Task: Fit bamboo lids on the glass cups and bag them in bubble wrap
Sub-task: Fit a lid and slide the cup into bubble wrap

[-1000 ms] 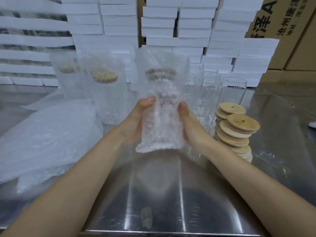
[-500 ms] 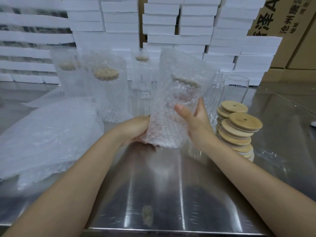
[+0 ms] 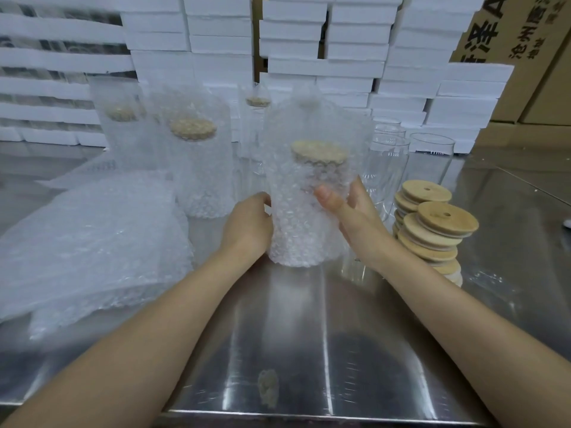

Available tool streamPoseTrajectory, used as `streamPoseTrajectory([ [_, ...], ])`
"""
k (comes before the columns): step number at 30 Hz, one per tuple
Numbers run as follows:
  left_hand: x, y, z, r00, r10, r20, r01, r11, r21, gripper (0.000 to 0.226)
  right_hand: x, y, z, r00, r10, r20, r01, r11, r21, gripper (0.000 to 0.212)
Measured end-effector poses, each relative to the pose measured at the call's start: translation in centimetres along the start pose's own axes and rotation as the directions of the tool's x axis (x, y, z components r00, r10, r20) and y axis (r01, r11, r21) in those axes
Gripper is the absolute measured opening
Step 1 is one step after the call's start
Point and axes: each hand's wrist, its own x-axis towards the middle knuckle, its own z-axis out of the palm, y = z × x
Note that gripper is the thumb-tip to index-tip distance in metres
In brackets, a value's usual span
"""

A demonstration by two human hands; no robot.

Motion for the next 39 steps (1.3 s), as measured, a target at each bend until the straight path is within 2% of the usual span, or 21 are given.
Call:
streamPoseTrajectory([
  [2, 0.1, -0.2, 0.3, 0.998, 0.067, 0.012, -0.067, 0.997, -0.039, 0.039, 0.1, 0.3, 0.0, 1.0, -0.012, -0.018, 0.013, 0.999, 0.041, 0.044],
  [4, 0.3, 0.4, -0.3, 0.996, 0.069, 0.058, -0.05, 0.96, -0.275, 0.036, 0.4, 0.7, -0.2, 0.999, -0.02, -0.029, 0.022, 0.997, 0.08, 0.041],
  [6, 0.0, 1.7, -2.0, 0.989, 0.066, 0.134, 0.027, 0.802, -0.597, 0.041, 0.5, 0.7, -0.1, 0.999, -0.015, -0.047, 0.021, 0.993, 0.118, 0.039],
  [7, -0.2, 2.0, -2.7, 0.981, 0.131, 0.14, 0.005, 0.711, -0.703, 0.043, 0.5, 0.7, 0.0, 0.998, -0.016, -0.062, 0.025, 0.99, 0.138, 0.041],
  [8, -0.4, 2.3, -3.1, 0.967, 0.215, 0.133, -0.037, 0.64, -0.768, 0.05, 0.4, 0.5, 0.2, 0.997, -0.02, -0.077, 0.032, 0.987, 0.155, 0.048],
  [10, -0.5, 2.5, -3.4, 0.943, 0.313, 0.112, -0.08, 0.541, -0.837, 0.08, 0.3, 0.2, 0.4, 0.993, -0.04, -0.107, 0.059, 0.981, 0.182, 0.071],
  [11, -0.5, 2.5, -3.5, 0.944, 0.317, 0.089, -0.1, 0.534, -0.84, 0.091, 0.2, 0.1, 0.5, 0.99, -0.058, -0.125, 0.081, 0.979, 0.189, 0.078],
  [12, -0.5, 2.6, -3.4, 0.949, 0.311, 0.051, -0.129, 0.534, -0.836, 0.09, 0.2, -0.1, 0.6, 0.986, -0.078, -0.145, 0.105, 0.976, 0.189, 0.081],
  [15, -0.6, 2.8, -3.4, 0.974, 0.226, -0.028, -0.141, 0.5, -0.855, 0.055, 0.2, -0.3, 0.6, 0.978, -0.1, -0.186, 0.139, 0.967, 0.214, 0.076],
  [17, -0.3, 2.4, -3.4, 0.986, 0.166, -0.015, -0.095, 0.489, -0.867, 0.054, 0.3, -0.3, 0.4, 0.973, -0.081, -0.215, 0.131, 0.965, 0.229, 0.068],
  [20, 0.2, 1.4, -3.6, 0.977, 0.204, 0.055, -0.069, 0.552, -0.831, 0.082, 0.5, -0.3, 0.0, 0.973, -0.067, -0.223, 0.119, 0.966, 0.231, 0.075],
  [22, 0.1, 1.3, -3.6, 0.942, 0.306, 0.139, -0.078, 0.601, -0.796, 0.108, 0.7, -0.3, -0.3, 0.988, -0.057, -0.144, 0.087, 0.973, 0.215, 0.09],
  [23, 0.0, 1.5, -3.5, 0.922, 0.348, 0.168, -0.092, 0.62, -0.779, 0.111, 0.8, -0.3, -0.3, 0.993, -0.051, -0.103, 0.071, 0.977, 0.2, 0.102],
  [25, -0.4, 1.9, -3.0, 0.904, 0.39, 0.178, -0.126, 0.638, -0.759, 0.098, 0.8, -0.3, -0.1, 0.997, -0.064, -0.054, 0.072, 0.983, 0.167, 0.113],
  [26, -0.6, 2.2, -2.9, 0.909, 0.383, 0.166, -0.129, 0.636, -0.761, 0.086, 0.8, -0.2, 0.0, 0.995, -0.083, -0.059, 0.09, 0.986, 0.139, 0.105],
  [29, -0.9, 2.4, -3.0, 0.931, 0.334, 0.148, -0.095, 0.613, -0.784, 0.064, 0.8, -0.3, -0.1, 0.981, -0.067, -0.181, 0.099, 0.98, 0.172, 0.047],
  [30, -0.9, 2.3, -3.1, 0.93, 0.333, 0.156, -0.08, 0.598, -0.798, 0.062, 0.9, -0.4, -0.3, 0.976, -0.042, -0.212, 0.088, 0.973, 0.212, 0.04],
  [32, -0.9, 2.2, -3.2, 0.928, 0.332, 0.168, -0.06, 0.58, -0.812, 0.058, 1.0, -0.6, -0.6, 0.976, -0.01, -0.217, 0.064, 0.968, 0.243, 0.045],
  [34, -0.9, 2.2, -3.2, 0.93, 0.313, 0.192, -0.016, 0.557, -0.83, 0.057, 0.9, -0.9, -0.8, 0.99, -0.016, -0.144, 0.049, 0.973, 0.227, 0.062],
  [37, -0.8, 2.0, -3.3, 0.938, 0.283, 0.199, 0.032, 0.501, -0.865, 0.052, 0.7, -0.8, -0.4, 0.999, -0.021, -0.025, 0.022, 0.998, 0.051, 0.093],
  [39, -0.8, 2.0, -3.3, 0.944, 0.269, 0.188, 0.027, 0.506, -0.862, 0.045, 0.6, -0.7, 0.0, 0.998, -0.047, -0.042, 0.045, 0.998, -0.037, 0.084],
])
